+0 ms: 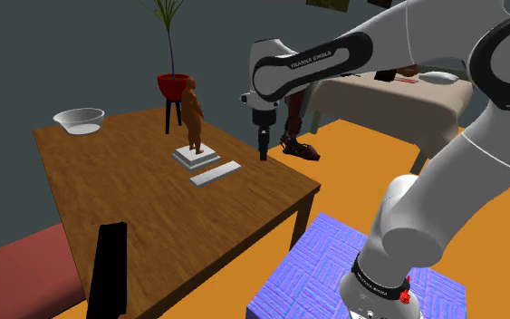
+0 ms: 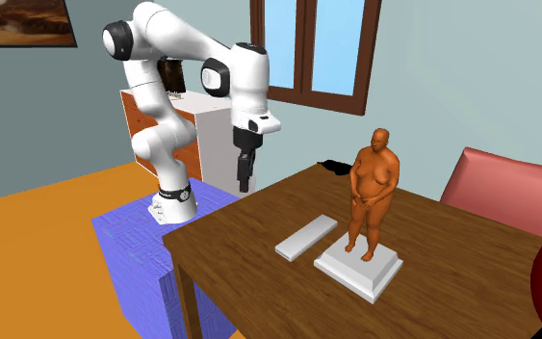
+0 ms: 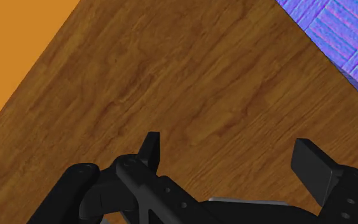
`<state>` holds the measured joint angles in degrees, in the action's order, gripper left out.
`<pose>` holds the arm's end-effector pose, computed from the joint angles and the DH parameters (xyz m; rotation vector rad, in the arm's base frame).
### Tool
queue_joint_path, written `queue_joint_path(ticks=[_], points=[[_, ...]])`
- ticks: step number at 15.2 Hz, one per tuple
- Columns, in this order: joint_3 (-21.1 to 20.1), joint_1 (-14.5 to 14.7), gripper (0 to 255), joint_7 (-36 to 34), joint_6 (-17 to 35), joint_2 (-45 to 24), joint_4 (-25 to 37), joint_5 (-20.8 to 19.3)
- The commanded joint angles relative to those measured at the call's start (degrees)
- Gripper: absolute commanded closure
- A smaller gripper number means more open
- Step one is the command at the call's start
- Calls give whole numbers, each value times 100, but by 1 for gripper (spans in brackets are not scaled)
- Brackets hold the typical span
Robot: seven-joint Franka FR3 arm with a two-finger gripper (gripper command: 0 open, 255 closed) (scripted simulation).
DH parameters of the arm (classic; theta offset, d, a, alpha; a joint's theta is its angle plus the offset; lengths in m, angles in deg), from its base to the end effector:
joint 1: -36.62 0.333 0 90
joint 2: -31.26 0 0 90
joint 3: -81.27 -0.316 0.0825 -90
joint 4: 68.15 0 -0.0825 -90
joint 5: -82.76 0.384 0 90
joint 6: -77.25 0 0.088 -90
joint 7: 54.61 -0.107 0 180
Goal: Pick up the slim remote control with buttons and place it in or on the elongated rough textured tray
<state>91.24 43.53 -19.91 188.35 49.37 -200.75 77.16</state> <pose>0.4450 -0.0336 0.4606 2.9855 0.9243 -0.1107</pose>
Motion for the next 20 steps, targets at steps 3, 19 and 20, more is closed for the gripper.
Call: queue_joint_path(ticks=[3, 19, 20], points=[[167, 171, 0, 1057, 451, -915, 546, 166], [-141, 353, 0, 3724, 1414, -3393, 2186, 885], [-144, 351, 0, 3729, 1482, -3430, 2155, 894]])
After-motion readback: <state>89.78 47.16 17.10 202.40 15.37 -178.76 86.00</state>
